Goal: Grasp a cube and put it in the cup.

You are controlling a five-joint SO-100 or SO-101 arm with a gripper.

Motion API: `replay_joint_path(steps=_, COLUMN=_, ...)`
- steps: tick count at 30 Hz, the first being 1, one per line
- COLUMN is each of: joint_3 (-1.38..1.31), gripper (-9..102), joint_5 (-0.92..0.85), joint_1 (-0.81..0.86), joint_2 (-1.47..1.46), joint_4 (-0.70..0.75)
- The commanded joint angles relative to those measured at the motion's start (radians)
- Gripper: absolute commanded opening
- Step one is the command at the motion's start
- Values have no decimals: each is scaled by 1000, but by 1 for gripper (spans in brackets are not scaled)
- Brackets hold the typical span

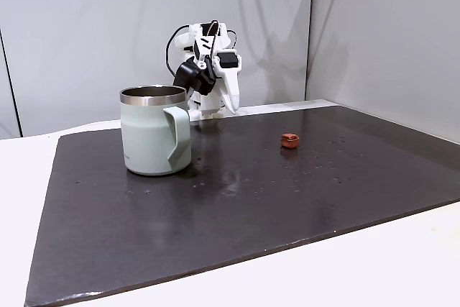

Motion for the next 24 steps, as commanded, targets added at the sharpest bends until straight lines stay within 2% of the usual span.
replay_joint_path(steps=1, joint_3=11, gripper=0, joint_5=49, joint_1=35, joint_2=6, joint_4=-78)
replay_joint_path(steps=20, joint_3=11, gripper=0, joint_5=48, joint_1=35, joint_2=6, joint_4=-78)
replay_joint_path(steps=24, joint_3=11, gripper=0, joint_5=-5, joint_1=-5, joint_2=8, joint_4=-80)
